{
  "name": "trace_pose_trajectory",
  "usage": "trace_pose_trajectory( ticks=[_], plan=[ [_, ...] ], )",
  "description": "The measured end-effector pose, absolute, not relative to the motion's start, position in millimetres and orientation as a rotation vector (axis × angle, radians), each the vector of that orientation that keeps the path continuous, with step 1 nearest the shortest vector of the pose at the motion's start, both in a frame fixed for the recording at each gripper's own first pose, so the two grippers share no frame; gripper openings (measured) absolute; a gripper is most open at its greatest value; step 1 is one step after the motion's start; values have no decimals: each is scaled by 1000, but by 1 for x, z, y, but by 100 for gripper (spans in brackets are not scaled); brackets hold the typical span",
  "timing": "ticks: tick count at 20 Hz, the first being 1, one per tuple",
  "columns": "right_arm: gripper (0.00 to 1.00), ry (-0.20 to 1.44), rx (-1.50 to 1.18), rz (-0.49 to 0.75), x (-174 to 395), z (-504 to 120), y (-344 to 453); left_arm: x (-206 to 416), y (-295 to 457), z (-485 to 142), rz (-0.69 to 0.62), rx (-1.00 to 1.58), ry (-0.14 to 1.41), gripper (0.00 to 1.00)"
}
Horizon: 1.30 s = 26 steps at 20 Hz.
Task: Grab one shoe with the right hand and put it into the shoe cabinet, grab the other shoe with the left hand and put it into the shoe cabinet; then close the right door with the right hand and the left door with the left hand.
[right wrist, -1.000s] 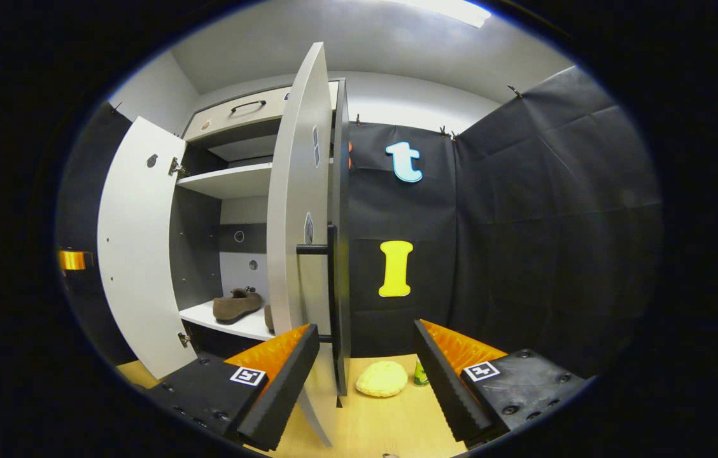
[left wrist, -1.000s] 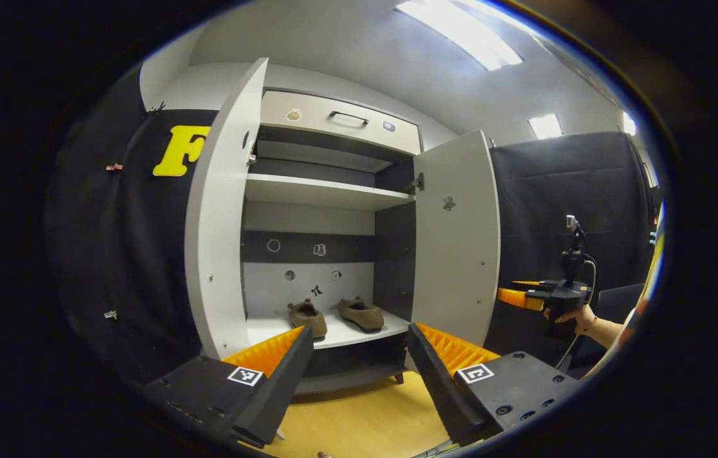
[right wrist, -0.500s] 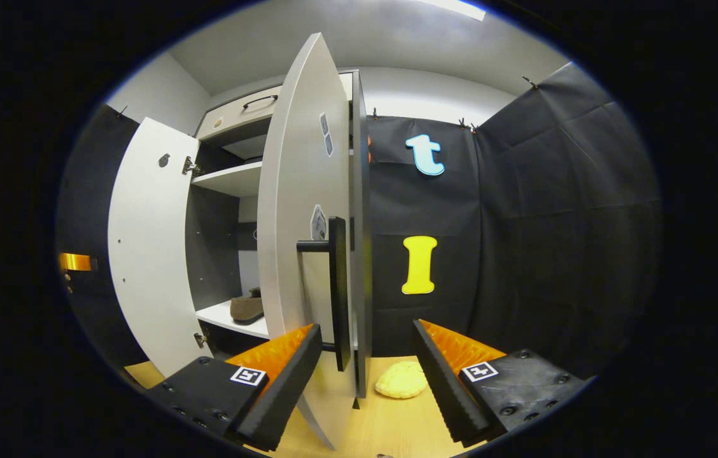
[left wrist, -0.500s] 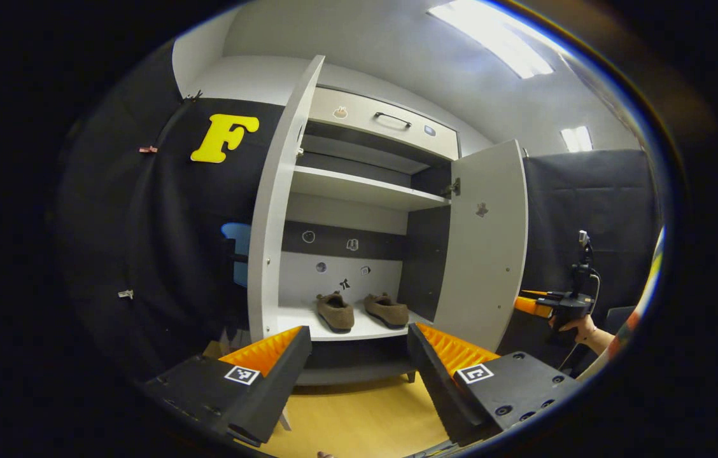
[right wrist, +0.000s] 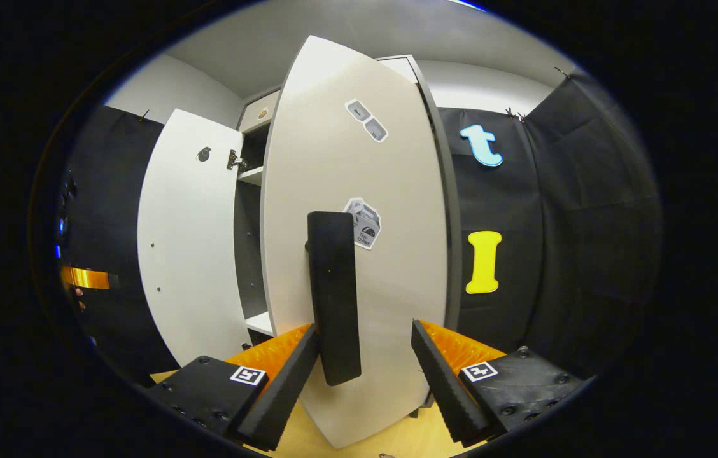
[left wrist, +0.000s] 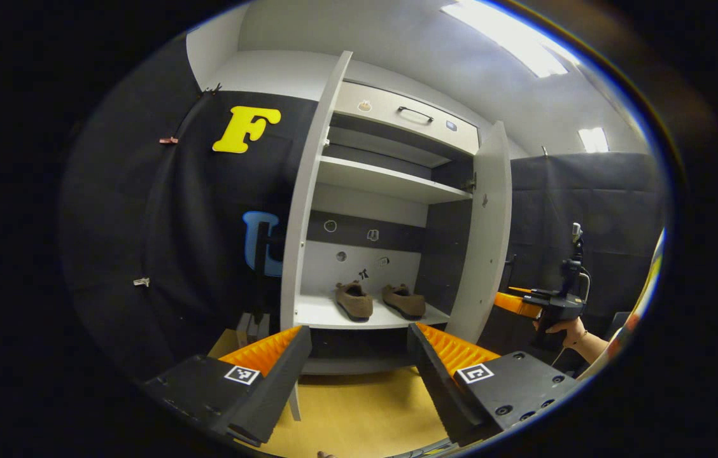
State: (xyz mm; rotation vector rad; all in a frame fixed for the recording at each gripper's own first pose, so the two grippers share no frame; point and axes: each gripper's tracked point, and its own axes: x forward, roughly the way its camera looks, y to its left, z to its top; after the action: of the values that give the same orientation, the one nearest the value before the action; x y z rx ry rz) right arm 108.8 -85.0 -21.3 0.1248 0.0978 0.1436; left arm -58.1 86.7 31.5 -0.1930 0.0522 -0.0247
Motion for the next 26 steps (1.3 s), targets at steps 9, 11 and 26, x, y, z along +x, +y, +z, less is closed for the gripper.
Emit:
trace_pose_trajectory(
  ticks=[9,11,26],
  plan=[
    [96,38,-35,12,179,-28,-29,-68,158,20,158,-155,70,96],
    [96,20,-75,-20,188,-29,-24,-55,179,16,189,-175,70,96],
    [98,90,-41,21,103,-49,-28,9,208,11,120,-229,53,95]
  ],
)
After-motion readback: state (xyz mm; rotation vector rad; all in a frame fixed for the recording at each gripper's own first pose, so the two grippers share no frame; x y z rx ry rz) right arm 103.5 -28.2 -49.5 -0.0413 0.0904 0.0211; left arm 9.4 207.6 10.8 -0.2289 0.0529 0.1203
